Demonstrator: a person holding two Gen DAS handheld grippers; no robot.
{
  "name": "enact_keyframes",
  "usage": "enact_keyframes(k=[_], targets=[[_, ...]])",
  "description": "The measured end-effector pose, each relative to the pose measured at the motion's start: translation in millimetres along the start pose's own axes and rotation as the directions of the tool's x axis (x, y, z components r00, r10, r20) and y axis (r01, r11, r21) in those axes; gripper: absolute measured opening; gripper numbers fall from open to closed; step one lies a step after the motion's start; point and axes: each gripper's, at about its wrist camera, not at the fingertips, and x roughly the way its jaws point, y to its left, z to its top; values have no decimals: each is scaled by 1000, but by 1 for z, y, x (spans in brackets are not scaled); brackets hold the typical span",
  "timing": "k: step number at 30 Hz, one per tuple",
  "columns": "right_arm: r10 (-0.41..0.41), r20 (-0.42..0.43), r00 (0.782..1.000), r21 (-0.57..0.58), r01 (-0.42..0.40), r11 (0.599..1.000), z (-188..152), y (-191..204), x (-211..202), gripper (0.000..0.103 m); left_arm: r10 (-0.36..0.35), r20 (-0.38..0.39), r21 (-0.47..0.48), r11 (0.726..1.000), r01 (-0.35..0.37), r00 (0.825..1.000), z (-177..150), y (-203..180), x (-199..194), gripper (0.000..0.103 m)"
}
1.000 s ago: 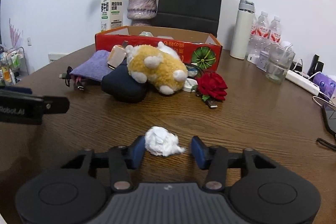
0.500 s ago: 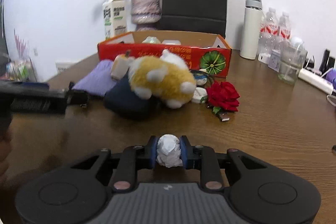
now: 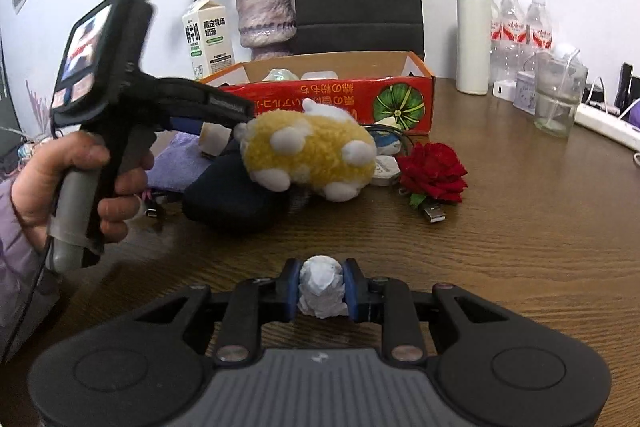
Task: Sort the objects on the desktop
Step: 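Grasp the white charger with the left tool, then carry the charger and tissue ball into the cardboard box and release both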
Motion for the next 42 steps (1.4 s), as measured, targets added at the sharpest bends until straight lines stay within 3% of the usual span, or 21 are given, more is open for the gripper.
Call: enact_keyframes(k=[3,7,10,11,12,13,18,23,28,33,35,39,42], targets=[[4,0,1000,5,-4,1000,0,0,0,22,7,4,-3,1000,-7,1000,-1,2,-5,46],[-1,2,1000,1,1,1000,-1,1,-1,22,85,9,-4,996,-85,996,0,4,-10,55],[-10,3,1000,2,10,1000,-5,5,-5,22,90,-44,14,996,-90,995,-4,4,3,47],[-10,3,1000,2,10,1000,-5,5,-6,22,108,-28,40,994,-106,994,-7,1,3,35],[-14,5,1000,2,14,1000,-6,7,-7,22,121,-7,57,991,-120,993,-9,-4,0,32],[-18,7,1000,0,18,1000,-7,9,-9,22,141,19,51,989,-142,990,-12,-6,-7,32],[-36,35,999,2,36,999,-12,14,-23,20,114,91,-51,993,-110,989,-18,0,-57,32],[-35,101,994,-5,36,999,-2,15,-44,19,138,216,-50,990,-130,967,-29,-5,-118,32],[33,195,980,0,-34,999,45,7,-65,19,90,260,-41,996,-82,961,0,-1,-137,32],[19,313,950,-31,-10,999,122,-3,-59,19,110,250,-14,994,-110,962,61,3,-103,32],[25,310,951,-13,-22,1000,158,-8,-36,19,111,233,-21,994,-109,966,90,7,-76,32],[61,237,970,95,-86,992,226,-26,40,19,168,148,-12,986,-168,975,137,17,1,32],[104,104,989,162,-120,980,266,-37,120,19,204,22,-18,979,-204,979,157,28,66,32]])
